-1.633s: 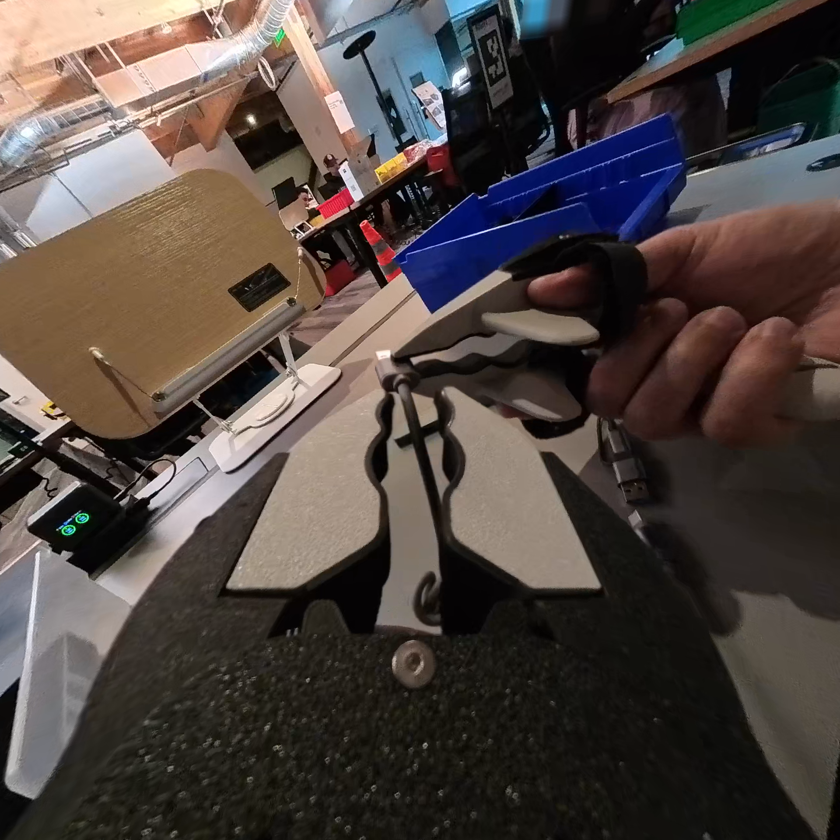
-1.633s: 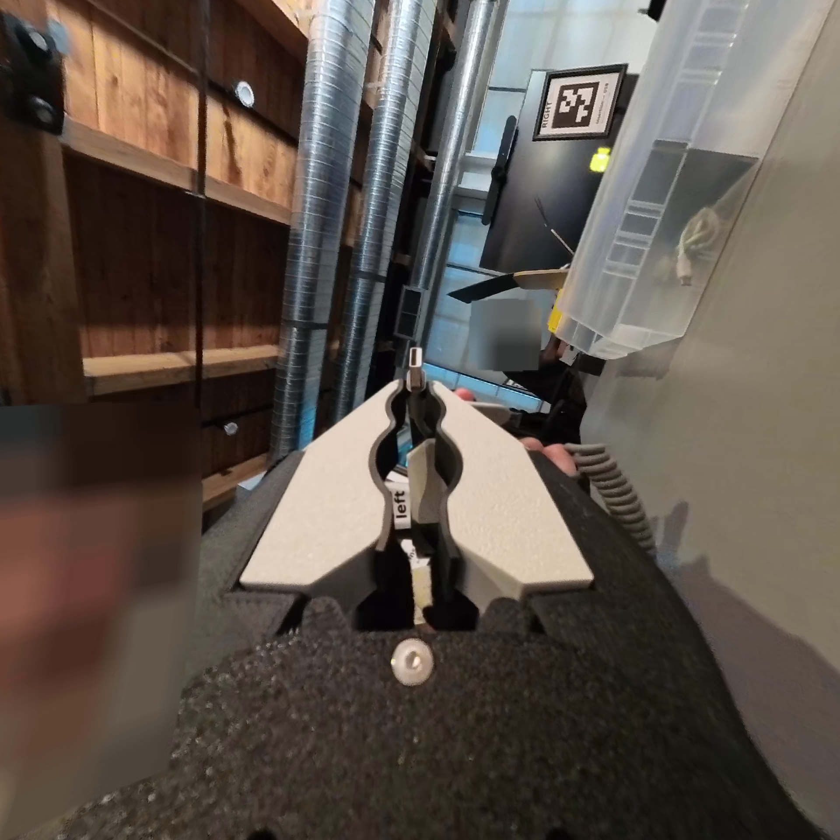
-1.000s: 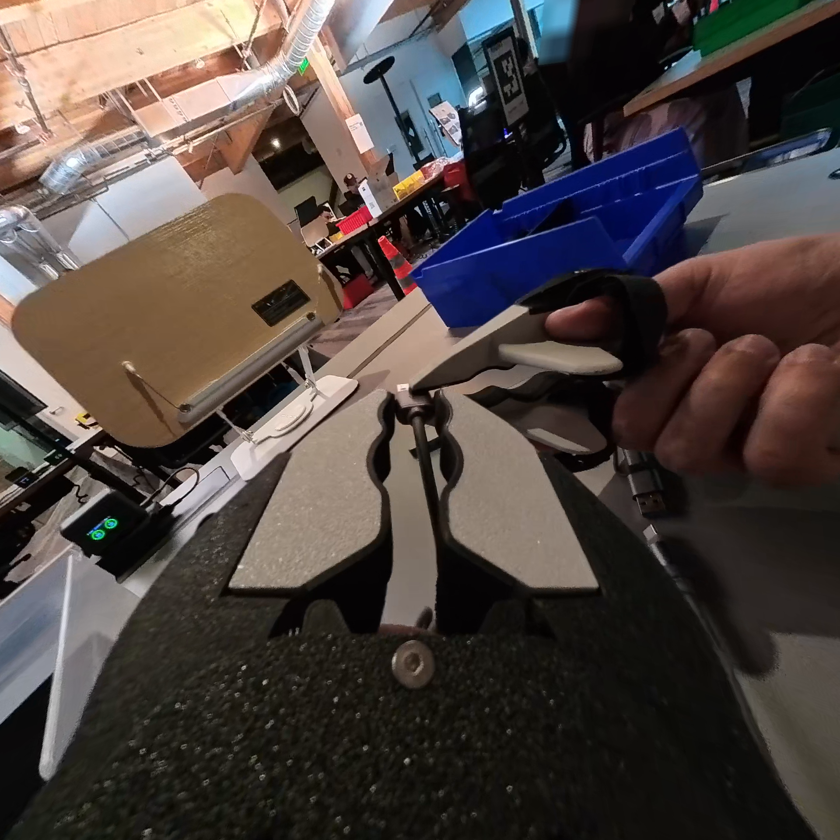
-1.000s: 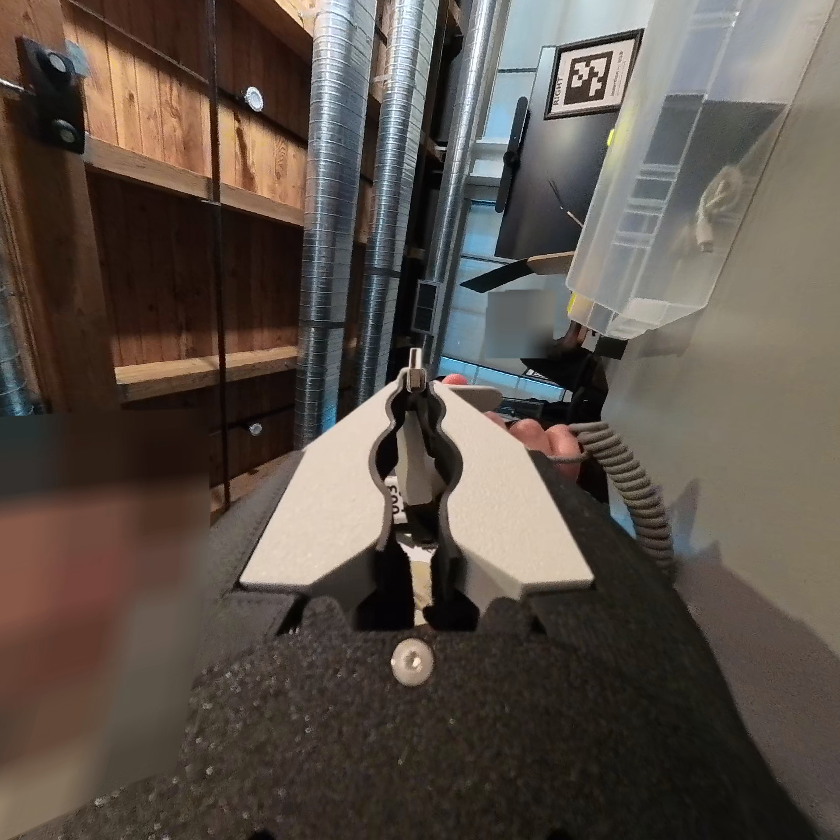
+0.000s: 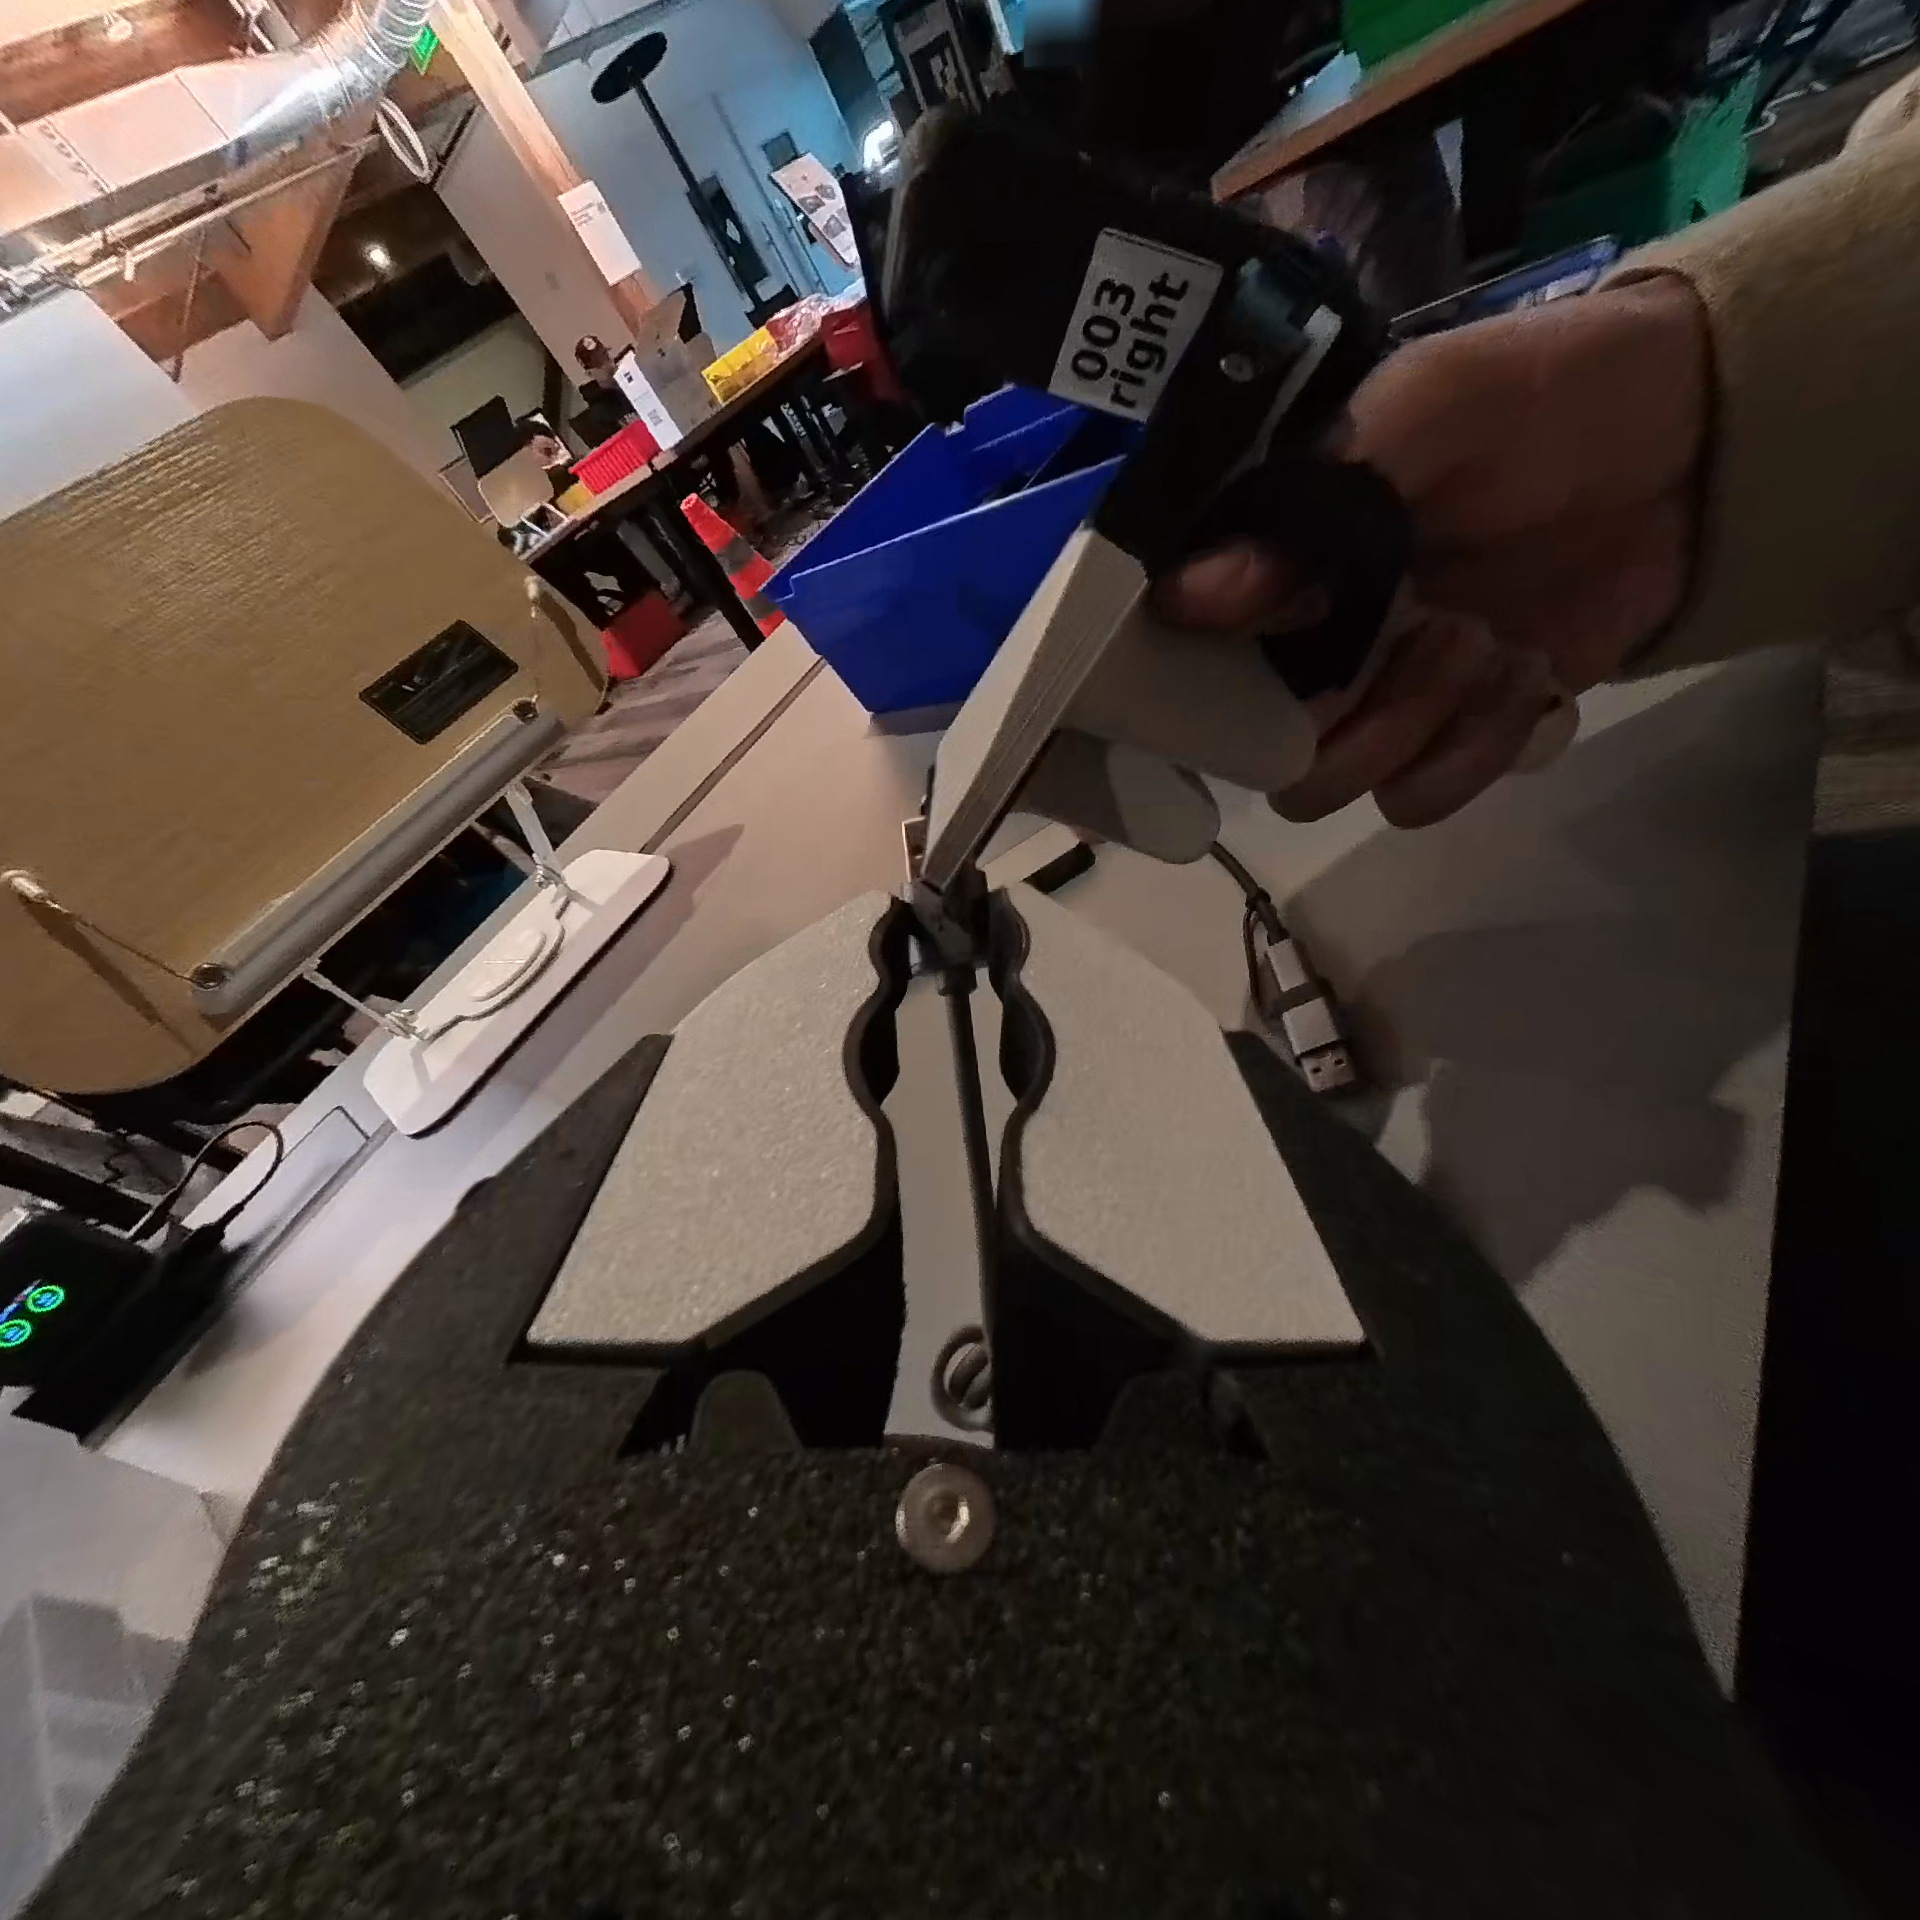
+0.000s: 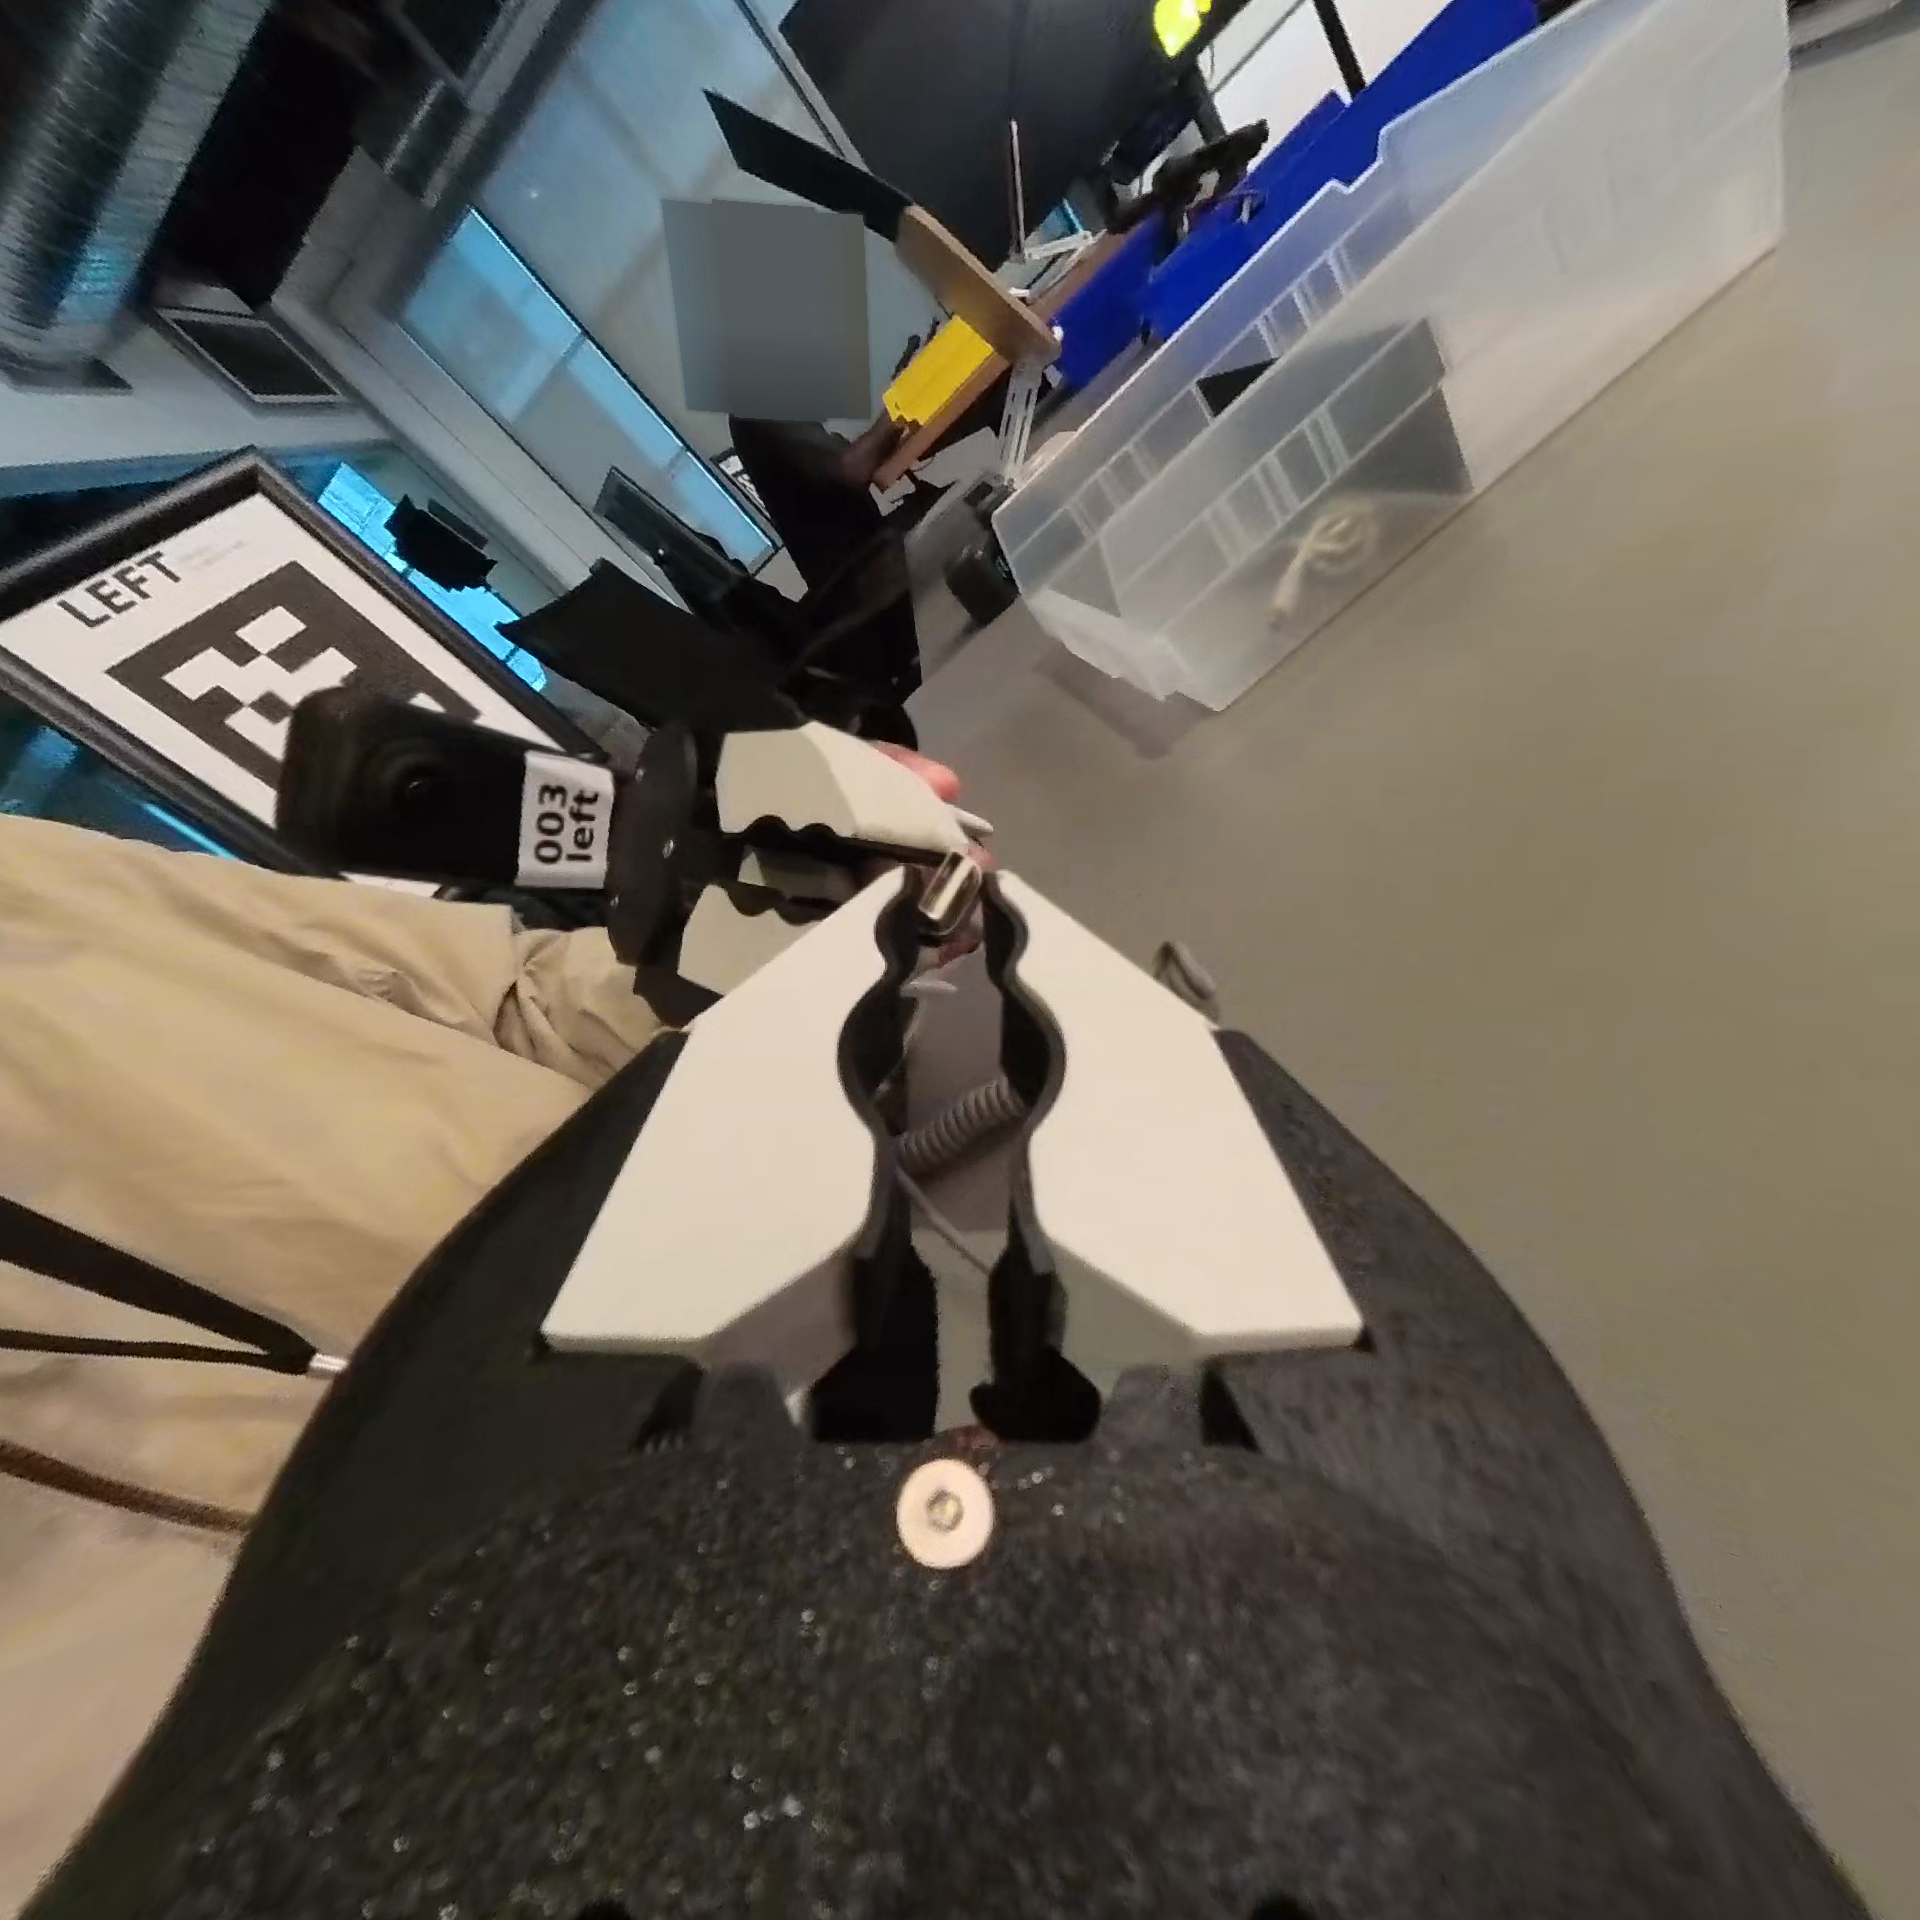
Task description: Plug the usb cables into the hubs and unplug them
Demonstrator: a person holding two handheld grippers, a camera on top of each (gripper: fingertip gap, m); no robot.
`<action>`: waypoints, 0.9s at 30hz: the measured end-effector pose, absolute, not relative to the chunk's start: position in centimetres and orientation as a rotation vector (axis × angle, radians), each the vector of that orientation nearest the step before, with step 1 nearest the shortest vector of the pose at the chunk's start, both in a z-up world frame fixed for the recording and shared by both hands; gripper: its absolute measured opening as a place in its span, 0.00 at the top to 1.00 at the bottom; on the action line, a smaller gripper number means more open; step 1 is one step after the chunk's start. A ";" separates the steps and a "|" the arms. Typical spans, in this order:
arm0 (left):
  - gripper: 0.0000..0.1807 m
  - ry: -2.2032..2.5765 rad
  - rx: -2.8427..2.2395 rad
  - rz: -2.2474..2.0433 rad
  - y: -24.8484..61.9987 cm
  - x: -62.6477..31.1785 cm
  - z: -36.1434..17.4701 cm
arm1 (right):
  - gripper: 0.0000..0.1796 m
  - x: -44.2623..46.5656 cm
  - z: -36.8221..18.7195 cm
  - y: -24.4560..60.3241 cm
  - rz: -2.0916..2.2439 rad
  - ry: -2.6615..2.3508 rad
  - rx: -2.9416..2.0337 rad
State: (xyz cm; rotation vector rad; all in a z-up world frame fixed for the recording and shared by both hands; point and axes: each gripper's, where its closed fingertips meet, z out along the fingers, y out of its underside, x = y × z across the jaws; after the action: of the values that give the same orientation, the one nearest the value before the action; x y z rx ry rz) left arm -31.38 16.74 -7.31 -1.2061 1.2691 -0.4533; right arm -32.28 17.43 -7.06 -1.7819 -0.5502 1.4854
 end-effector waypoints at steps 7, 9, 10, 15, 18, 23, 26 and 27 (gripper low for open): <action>0.84 1.203 -1.261 -0.677 16.7 -31.5 -7.6 | 0.96 -31.2 -4.3 17.2 1.851 -0.340 -1.602; 0.75 1.229 -1.310 -0.753 16.7 -31.4 -8.8 | 0.96 -30.4 -3.4 17.5 1.908 -0.282 -1.540; 0.75 1.240 -1.312 -0.772 16.7 -31.4 -9.2 | 0.96 -30.0 -2.7 17.4 1.958 -0.256 -1.482; 0.99 1.201 -1.217 -0.809 16.2 -31.2 -7.6 | 0.95 -29.5 -2.2 17.5 2.071 -0.186 -1.407; 1.00 1.176 -1.242 -0.820 16.6 -31.7 -7.1 | 0.95 -29.1 -2.8 18.1 2.031 -0.162 -1.432; 1.00 1.074 -1.250 -0.885 17.1 -32.9 -5.2 | 0.96 -30.0 -5.2 18.7 1.770 -0.259 -1.620; 1.00 1.098 -1.252 -0.827 17.3 -33.0 -5.6 | 0.96 -30.4 -5.2 19.0 1.757 -0.231 -1.631; 1.00 1.106 -1.243 -0.804 17.2 -33.1 -5.6 | 0.96 -30.6 -5.6 18.8 1.751 -0.242 -1.646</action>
State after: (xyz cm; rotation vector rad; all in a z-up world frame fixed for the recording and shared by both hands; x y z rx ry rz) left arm -33.06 17.19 -5.62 -1.2426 1.1063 -0.8044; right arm -30.64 18.84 -5.58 -1.6461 -0.2422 1.7512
